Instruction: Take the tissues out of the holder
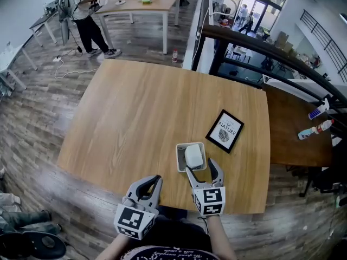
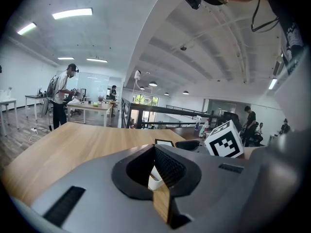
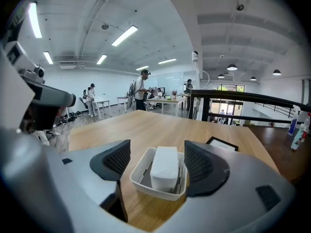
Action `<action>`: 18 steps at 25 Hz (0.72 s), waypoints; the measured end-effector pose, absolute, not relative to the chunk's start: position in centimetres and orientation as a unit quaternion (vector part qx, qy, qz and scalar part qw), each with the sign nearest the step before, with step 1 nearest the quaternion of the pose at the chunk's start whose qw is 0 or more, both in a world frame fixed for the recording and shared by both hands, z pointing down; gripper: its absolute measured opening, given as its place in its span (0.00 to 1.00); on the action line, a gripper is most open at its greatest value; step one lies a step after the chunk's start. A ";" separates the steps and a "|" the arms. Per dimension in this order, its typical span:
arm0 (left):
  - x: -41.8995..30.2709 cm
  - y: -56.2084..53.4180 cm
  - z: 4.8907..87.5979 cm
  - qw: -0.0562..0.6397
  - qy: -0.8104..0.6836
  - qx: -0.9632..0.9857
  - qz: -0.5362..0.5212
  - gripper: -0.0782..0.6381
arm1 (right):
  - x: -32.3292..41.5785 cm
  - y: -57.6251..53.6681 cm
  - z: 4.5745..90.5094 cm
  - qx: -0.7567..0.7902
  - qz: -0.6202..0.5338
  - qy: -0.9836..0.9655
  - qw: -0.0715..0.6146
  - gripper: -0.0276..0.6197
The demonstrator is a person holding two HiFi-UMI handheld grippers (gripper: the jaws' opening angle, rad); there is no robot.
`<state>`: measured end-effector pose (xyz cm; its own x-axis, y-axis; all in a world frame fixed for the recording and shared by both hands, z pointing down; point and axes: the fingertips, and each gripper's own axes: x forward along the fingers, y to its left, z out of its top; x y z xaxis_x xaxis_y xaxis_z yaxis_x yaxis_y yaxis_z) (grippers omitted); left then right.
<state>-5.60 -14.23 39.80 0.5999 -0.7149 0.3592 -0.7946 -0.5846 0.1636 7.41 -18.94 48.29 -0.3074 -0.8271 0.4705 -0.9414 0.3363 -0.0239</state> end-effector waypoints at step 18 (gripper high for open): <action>-6.1 -14.7 39.8 0.160 -0.431 0.879 0.124 0.12 | 7.6 -21.4 54.3 0.552 0.207 -0.763 0.267 0.66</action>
